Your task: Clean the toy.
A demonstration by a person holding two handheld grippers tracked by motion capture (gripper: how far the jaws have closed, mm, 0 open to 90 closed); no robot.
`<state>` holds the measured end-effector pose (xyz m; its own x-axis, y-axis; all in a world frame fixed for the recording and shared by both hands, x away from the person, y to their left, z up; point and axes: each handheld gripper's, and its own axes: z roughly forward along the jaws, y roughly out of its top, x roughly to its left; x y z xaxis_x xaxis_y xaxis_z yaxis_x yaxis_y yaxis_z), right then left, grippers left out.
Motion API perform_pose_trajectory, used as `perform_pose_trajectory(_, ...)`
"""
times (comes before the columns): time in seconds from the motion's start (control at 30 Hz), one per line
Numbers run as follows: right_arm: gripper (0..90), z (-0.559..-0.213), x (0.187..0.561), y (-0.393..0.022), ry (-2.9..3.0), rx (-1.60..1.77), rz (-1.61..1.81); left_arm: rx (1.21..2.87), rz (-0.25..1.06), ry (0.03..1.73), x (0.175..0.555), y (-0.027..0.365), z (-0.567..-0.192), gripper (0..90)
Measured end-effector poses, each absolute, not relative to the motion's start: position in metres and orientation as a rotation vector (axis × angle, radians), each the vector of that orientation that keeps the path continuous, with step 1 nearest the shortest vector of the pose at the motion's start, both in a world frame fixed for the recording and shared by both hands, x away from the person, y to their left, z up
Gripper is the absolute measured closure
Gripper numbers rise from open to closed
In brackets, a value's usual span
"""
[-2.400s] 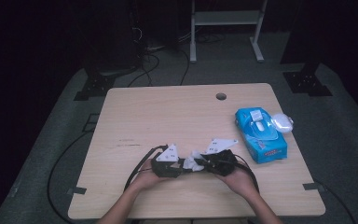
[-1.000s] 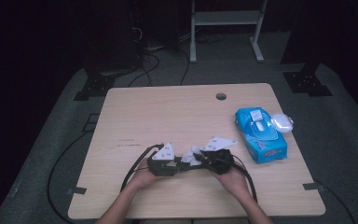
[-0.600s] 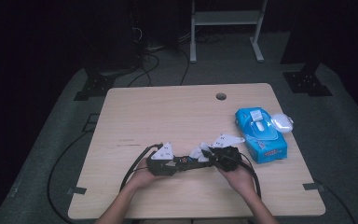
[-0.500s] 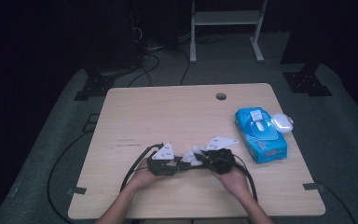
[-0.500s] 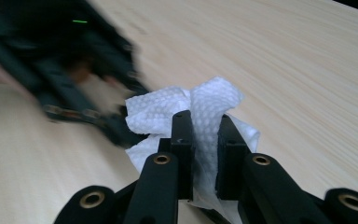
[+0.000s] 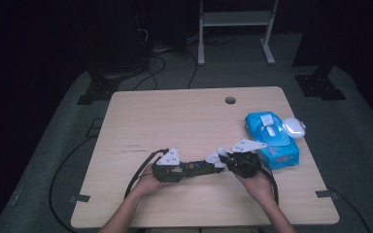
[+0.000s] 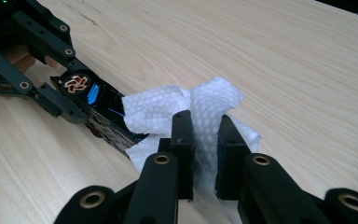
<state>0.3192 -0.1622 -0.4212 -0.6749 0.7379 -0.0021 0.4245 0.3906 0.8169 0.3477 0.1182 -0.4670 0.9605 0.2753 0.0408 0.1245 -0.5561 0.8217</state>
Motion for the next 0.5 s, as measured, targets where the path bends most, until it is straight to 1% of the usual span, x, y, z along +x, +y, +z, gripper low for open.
perform_pose_trajectory(0.07, 80.2, -0.422, 0.318, -0.156, 2.290, 0.983, 1.188, 2.162, 0.198, 0.288, 0.348, 0.118, -0.467, 68.1)
perform_pose_trajectory(0.2, 80.2, -0.423, 0.316, -0.127, 2.335, 0.916, 1.241, 2.161, 0.197, 0.288, 0.348, 0.118, -0.467, 68.0)
perform_pose_trajectory(0.3, 80.2, -0.422, 0.313, -0.110, 2.364, 0.823, 1.202, 2.164, 0.199, 0.282, 0.348, 0.119, -0.467, 68.0)
perform_pose_trajectory(0.4, 80.3, -0.421, 0.314, -0.116, 2.356, 0.829, 1.180, 2.162, 0.198, 0.287, 0.348, 0.122, -0.467, 68.2)
perform_pose_trajectory(0.5, 80.3, -0.421, 0.317, -0.136, 2.312, 0.908, 1.170, 2.169, 0.204, 0.281, 0.348, 0.121, -0.467, 68.1)
